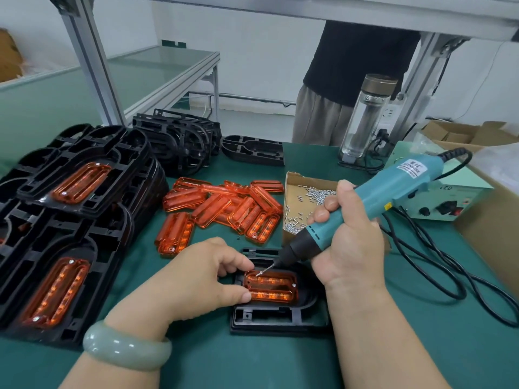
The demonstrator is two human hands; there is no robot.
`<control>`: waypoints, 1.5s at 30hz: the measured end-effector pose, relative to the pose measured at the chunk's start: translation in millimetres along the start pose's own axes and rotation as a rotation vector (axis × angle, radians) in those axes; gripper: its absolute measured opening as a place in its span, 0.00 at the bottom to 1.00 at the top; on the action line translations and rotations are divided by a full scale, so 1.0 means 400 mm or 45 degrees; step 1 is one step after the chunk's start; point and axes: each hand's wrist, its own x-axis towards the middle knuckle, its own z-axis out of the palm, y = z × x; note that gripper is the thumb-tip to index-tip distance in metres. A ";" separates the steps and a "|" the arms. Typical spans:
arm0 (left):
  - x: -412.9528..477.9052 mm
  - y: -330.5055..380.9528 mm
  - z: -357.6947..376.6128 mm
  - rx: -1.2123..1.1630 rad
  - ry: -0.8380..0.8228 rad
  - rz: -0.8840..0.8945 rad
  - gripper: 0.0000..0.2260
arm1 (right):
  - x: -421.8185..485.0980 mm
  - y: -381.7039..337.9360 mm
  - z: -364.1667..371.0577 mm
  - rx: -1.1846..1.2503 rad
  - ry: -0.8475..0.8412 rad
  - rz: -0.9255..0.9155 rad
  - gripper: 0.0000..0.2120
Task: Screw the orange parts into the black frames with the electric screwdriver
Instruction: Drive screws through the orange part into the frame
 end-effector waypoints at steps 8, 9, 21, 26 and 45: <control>0.001 0.001 0.000 0.008 -0.007 -0.005 0.15 | -0.017 0.012 0.010 -0.110 -0.117 -0.116 0.12; 0.001 0.001 -0.001 0.010 -0.006 -0.003 0.15 | -0.019 0.013 0.012 -0.124 -0.133 -0.127 0.13; -0.004 0.007 -0.003 -0.008 0.002 0.006 0.16 | -0.031 0.022 0.019 -0.204 -0.197 -0.175 0.08; -0.003 0.010 -0.003 -0.006 0.000 0.006 0.15 | -0.035 0.022 0.020 -0.203 -0.219 -0.173 0.04; -0.002 0.018 -0.005 0.008 -0.012 -0.016 0.15 | -0.059 0.021 0.037 -0.290 -0.463 -0.219 0.08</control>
